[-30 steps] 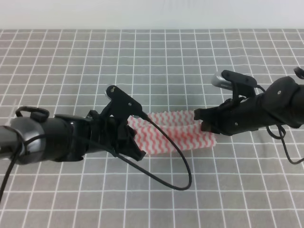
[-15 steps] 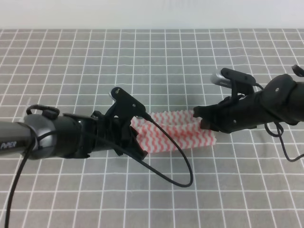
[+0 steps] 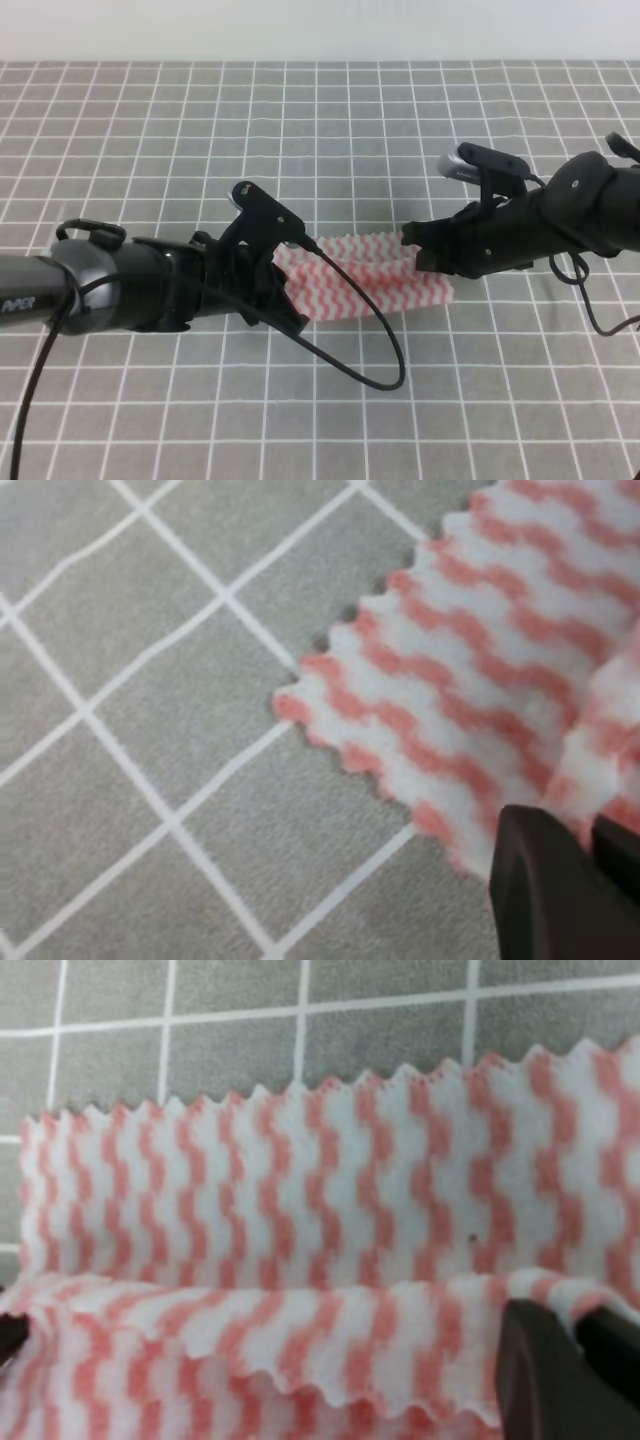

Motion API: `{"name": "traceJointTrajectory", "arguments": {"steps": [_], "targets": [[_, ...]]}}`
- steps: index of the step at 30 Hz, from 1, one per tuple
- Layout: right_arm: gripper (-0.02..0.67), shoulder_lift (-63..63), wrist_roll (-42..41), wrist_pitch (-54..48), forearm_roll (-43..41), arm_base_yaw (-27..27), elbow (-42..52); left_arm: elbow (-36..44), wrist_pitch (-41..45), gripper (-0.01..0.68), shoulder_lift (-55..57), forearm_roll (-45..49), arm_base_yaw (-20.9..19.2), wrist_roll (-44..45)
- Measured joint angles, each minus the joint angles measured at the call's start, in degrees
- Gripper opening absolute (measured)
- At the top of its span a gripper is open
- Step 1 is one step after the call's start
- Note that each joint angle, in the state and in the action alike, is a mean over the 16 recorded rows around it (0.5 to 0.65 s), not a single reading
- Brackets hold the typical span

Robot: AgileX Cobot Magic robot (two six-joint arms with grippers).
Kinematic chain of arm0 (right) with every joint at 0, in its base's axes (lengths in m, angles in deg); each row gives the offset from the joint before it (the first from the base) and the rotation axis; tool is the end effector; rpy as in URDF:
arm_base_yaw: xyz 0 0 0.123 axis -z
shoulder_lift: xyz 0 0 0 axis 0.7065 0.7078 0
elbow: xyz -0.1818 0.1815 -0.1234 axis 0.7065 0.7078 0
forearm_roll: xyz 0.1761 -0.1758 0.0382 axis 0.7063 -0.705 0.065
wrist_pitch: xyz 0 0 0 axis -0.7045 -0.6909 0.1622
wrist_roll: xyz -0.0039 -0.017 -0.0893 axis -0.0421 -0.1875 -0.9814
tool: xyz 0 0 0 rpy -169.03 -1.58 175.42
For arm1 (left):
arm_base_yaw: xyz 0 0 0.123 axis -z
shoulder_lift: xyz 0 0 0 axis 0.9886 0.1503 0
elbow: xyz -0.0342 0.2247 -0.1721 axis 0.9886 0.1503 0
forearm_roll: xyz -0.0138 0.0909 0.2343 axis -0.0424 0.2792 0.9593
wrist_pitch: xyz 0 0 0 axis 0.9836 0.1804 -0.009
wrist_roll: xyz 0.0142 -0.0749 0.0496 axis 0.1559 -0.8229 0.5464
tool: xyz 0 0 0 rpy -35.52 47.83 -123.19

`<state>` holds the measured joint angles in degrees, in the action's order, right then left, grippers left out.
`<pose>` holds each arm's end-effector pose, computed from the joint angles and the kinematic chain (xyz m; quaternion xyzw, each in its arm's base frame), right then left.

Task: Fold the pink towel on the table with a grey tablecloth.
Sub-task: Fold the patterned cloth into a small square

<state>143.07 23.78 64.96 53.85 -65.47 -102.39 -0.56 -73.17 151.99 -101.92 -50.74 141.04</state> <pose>0.3628 0.1623 0.1722 -0.0035 0.9421 0.2403 0.2337 0.3243 -0.1922 0.1556 0.3495 0.8552 -0.0567 0.3785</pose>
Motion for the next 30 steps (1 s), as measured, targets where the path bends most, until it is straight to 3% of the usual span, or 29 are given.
{"name": "traceJointTrajectory", "arguments": {"steps": [30], "targets": [[-0.014, 2.8, 0.0, -1.1, -0.2, 0.0, -3.7, -3.1, 0.1, -0.004, 1.0, -0.4, -1.2, 0.6]]}}
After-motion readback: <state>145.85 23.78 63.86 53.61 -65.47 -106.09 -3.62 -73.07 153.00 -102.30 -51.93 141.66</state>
